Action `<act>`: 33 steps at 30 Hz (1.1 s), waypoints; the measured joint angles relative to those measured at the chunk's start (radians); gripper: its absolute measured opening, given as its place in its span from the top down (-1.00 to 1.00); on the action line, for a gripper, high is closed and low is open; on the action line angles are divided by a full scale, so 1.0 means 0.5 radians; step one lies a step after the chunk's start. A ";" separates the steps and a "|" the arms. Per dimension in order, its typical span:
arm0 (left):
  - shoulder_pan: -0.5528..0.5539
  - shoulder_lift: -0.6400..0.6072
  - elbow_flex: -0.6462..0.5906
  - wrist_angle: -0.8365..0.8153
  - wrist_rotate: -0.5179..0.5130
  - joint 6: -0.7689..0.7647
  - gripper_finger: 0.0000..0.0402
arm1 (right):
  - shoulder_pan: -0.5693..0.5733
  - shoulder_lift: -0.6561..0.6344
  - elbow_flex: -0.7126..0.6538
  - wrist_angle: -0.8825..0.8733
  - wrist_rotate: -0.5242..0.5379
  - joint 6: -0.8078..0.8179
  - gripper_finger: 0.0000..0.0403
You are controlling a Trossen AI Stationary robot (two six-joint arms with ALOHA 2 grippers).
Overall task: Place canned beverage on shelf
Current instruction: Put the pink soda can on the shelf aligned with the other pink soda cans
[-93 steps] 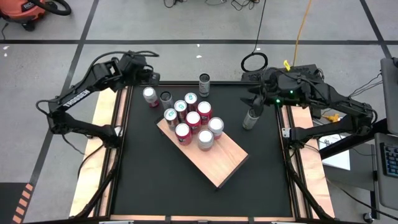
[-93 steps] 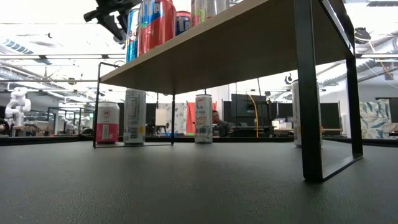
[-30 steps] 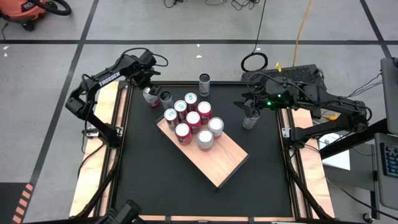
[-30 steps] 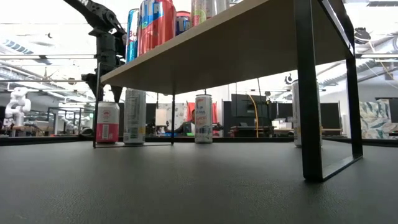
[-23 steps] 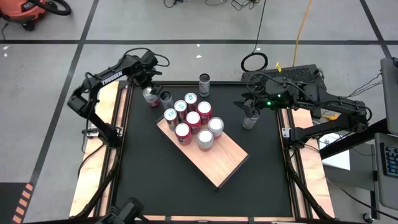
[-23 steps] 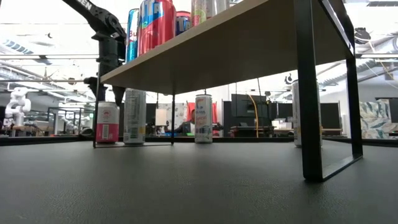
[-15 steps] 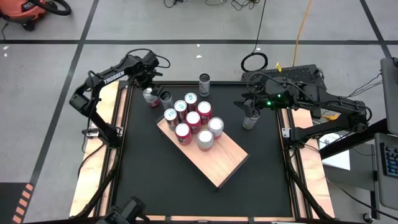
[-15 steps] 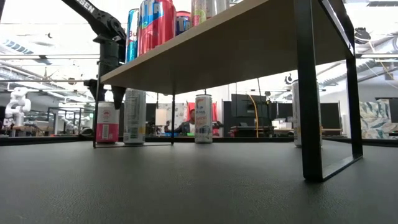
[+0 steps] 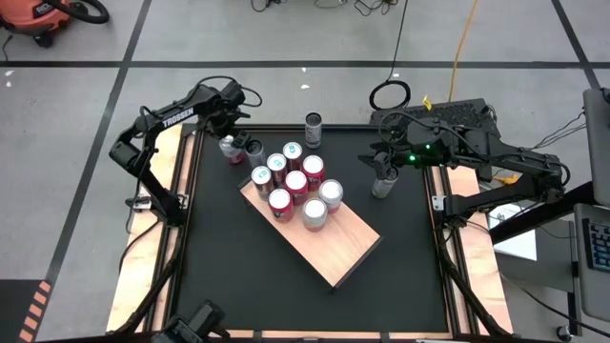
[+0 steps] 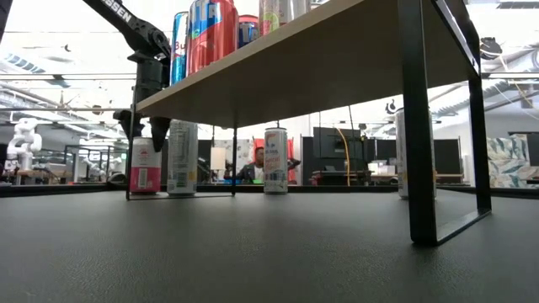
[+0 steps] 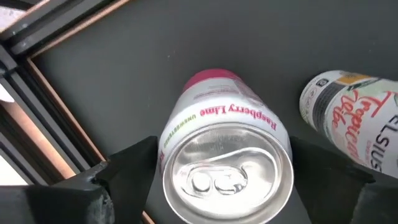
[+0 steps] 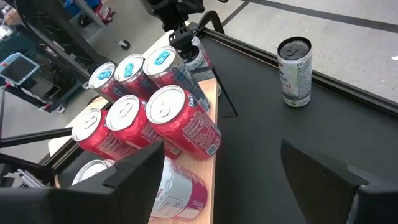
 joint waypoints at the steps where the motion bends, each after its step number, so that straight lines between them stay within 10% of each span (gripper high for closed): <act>1: 0.000 0.000 0.000 -0.016 0.000 -0.003 -0.62 | 0.000 0.000 0.000 0.000 0.000 0.000 -0.48; 33: -0.080 -0.421 0.134 -0.456 0.066 -0.129 -0.39 | 0.000 0.000 0.000 0.024 0.002 -0.032 -0.48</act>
